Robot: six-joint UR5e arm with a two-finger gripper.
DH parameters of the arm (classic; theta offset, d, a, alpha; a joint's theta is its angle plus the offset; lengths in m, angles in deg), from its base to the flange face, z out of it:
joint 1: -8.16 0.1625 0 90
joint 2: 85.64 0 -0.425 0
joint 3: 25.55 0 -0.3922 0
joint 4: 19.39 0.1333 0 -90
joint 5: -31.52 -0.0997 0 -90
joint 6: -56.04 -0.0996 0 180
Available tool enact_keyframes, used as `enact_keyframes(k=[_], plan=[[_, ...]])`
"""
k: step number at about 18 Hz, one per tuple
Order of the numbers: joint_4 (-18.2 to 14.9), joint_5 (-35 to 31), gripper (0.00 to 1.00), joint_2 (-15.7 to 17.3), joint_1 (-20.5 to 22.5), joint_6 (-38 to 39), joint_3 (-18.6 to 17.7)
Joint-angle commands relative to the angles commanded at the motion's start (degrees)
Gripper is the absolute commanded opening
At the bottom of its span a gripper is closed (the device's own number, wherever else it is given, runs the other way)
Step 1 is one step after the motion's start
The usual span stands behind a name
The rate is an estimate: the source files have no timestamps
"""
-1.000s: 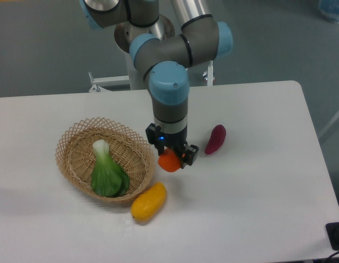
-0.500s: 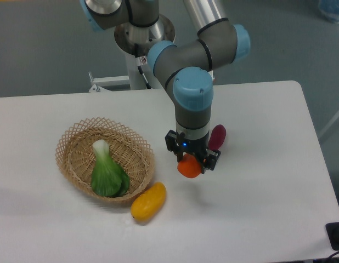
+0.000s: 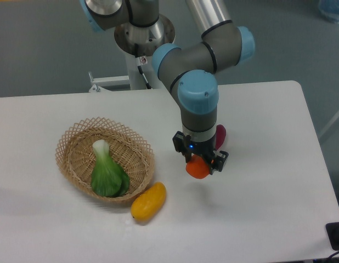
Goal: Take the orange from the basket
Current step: 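Lift the held orange out of the basket and carry it away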
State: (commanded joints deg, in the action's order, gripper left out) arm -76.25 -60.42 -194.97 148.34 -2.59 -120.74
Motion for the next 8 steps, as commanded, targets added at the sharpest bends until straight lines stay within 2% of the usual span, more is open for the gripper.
enact_keyframes(k=[8], plan=[[0.3,-0.1,0.72,0.0,0.0,0.1,-0.3]])
